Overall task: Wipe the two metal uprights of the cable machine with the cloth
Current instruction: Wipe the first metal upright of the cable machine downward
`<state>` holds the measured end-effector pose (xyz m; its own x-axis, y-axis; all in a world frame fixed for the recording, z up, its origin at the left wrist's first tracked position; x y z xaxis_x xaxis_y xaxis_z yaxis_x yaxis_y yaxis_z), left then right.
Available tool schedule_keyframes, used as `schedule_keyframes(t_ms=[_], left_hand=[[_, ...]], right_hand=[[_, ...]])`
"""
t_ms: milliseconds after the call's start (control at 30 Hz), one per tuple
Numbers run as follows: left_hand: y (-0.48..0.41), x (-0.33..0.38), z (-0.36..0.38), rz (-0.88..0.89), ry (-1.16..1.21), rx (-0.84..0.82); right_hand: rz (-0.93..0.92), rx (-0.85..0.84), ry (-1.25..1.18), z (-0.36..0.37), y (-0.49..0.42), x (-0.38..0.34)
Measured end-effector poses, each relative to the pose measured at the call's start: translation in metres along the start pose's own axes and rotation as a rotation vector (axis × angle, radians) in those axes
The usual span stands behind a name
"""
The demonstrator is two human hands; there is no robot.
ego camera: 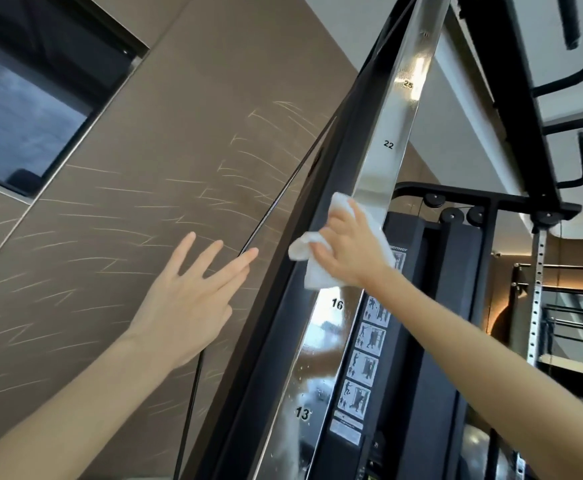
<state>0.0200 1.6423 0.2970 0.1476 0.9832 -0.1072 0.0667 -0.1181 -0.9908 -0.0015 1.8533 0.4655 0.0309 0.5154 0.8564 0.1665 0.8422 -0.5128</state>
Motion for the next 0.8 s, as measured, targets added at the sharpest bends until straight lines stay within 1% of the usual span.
schedule_keyframes(t_ms=[100, 167, 233, 300, 367, 433, 500, 533, 567, 667, 733, 800], left_hand=[[0.002, 0.000, -0.006, 0.002, -0.023, 0.025], [0.004, -0.002, -0.009, 0.011, -0.039, 0.007], [0.004, -0.003, -0.011, 0.020, -0.064, -0.024], [0.004, -0.003, -0.011, 0.020, -0.098, -0.045], [0.005, -0.002, -0.010, 0.019, -0.126, -0.059], [0.005, -0.002, -0.011, 0.018, -0.149, -0.074], [0.005, -0.001, -0.013, 0.011, -0.176, -0.104], [0.005, 0.000, -0.014, 0.006, -0.185, -0.116], [0.005, 0.001, -0.016, 0.002, -0.188, -0.127], [0.002, 0.006, -0.024, -0.003, -0.204, -0.139], [0.001, 0.010, -0.029, 0.002, -0.220, -0.149], [-0.001, 0.013, -0.032, 0.007, -0.243, -0.175]], right_hand=[[-0.087, 0.051, -0.135, 0.014, 0.038, -0.045], [-0.157, 0.064, -0.206, 0.016, 0.057, -0.066], [-0.229, 0.063, -0.232, 0.016, 0.069, -0.062], [-0.233, 0.072, -0.202, 0.017, 0.063, -0.034], [-0.125, 0.122, -0.151, 0.015, 0.039, 0.004], [0.040, 0.174, -0.101, 0.012, 0.015, 0.029], [0.174, 0.253, -0.142, 0.017, 0.013, 0.018], [0.195, 0.271, -0.169, 0.021, 0.024, -0.001], [0.177, 0.272, -0.193, 0.024, 0.040, -0.023], [0.005, 0.215, -0.239, 0.031, 0.089, -0.065], [-0.082, 0.205, -0.187, 0.031, 0.093, -0.053], [-0.095, 0.232, -0.148, 0.029, 0.077, -0.022]])
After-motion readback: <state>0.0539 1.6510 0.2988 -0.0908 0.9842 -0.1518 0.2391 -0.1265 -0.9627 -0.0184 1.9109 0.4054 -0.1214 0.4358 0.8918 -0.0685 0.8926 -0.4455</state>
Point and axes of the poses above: each hand's wrist, its own y-axis away from the middle knuckle, its own z-axis out of the palm, x = y × z, the point moved 2 cm from there along -y, towards the middle knuckle, and after that the axes turned 9 degrees about -z, right-handed, at the moved point
